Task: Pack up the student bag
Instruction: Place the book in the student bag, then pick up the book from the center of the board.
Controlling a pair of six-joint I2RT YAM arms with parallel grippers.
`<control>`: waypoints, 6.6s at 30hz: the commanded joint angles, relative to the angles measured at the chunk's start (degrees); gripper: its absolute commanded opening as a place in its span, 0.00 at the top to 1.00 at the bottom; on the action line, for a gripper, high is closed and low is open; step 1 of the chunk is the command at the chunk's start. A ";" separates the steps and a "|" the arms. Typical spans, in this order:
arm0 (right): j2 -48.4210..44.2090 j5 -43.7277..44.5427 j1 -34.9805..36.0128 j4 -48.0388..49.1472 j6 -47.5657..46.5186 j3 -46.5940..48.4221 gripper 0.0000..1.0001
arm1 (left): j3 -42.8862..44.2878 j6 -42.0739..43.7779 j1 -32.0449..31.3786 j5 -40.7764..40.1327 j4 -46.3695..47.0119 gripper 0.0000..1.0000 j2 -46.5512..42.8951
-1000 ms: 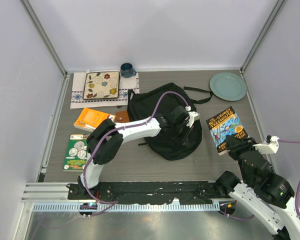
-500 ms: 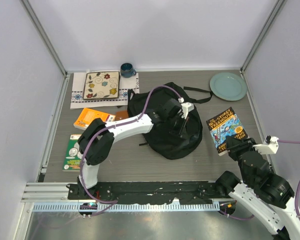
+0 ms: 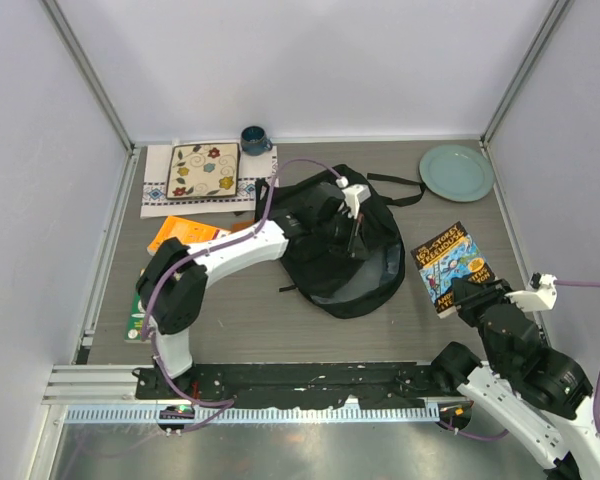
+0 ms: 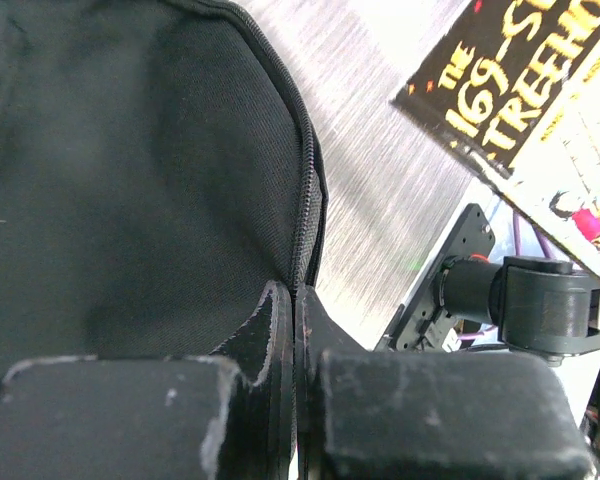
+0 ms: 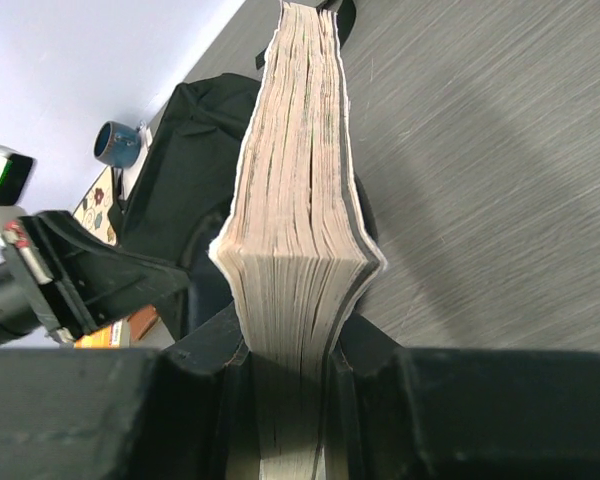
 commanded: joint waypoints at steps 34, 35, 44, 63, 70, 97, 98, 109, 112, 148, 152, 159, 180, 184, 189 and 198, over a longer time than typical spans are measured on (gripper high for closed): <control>26.80 -23.56 0.52 68.66 22.24 -23.82 1.00 | 4.97 7.33 1.79 -7.39 -1.10 1.00 -19.09; 29.85 -23.56 0.34 70.43 23.22 -24.44 1.00 | 4.97 7.33 1.79 -7.30 -1.02 1.00 -19.09; 51.04 -20.05 -0.45 98.89 24.20 -27.35 0.99 | 5.14 7.15 1.79 -7.21 -0.31 1.00 -19.26; 98.70 -19.59 -4.76 132.43 27.01 -16.80 0.60 | 3.39 5.22 4.16 0.00 1.53 1.00 -18.03; 89.93 -23.01 -4.85 120.57 24.03 -21.81 0.24 | 0.22 3.55 5.66 -0.09 3.82 1.00 -18.39; 79.60 -35.67 -6.52 87.22 14.09 -15.84 0.75 | -1.98 1.27 6.36 2.02 6.63 1.00 -16.19; 80.76 -36.21 -6.52 89.58 14.09 -14.70 0.78 | -1.97 1.18 6.36 2.28 6.54 1.00 -16.01; 68.32 -32.44 -6.78 85.75 11.10 -20.57 0.50 | -1.89 2.23 6.27 3.16 4.35 1.00 -15.05; 55.23 -31.03 -6.69 77.85 9.34 -24.26 0.41 | -1.97 1.80 6.36 3.07 4.70 1.00 -14.69; 49.18 -42.10 1.21 54.79 -13.33 1.46 0.33 | -29.30 -0.93 39.11 -45.10 -26.23 0.00 -53.97; 58.76 -42.63 7.52 58.48 -13.60 5.60 0.33 | -31.77 -1.63 58.07 -35.79 -27.47 0.00 -55.22; 74.78 -45.87 15.09 64.03 -11.93 14.65 0.33 | -31.86 -0.75 75.60 -27.69 -29.40 0.00 -48.54; 96.77 -56.95 18.09 71.94 -8.42 25.48 0.33 | -46.36 -5.15 86.43 -33.84 -11.12 0.00 -48.10; 97.47 -57.04 18.09 72.29 -8.94 26.00 0.33 | -45.39 -6.03 86.34 -32.44 -11.39 0.00 -43.80; 100.89 -57.39 18.09 72.21 -9.21 29.33 0.33 | -46.36 -7.70 86.34 -28.92 -10.86 0.00 -40.71; 109.33 -58.45 18.09 71.24 -8.51 36.19 0.33 | -50.84 -7.97 86.43 -20.22 -8.75 0.00 -41.15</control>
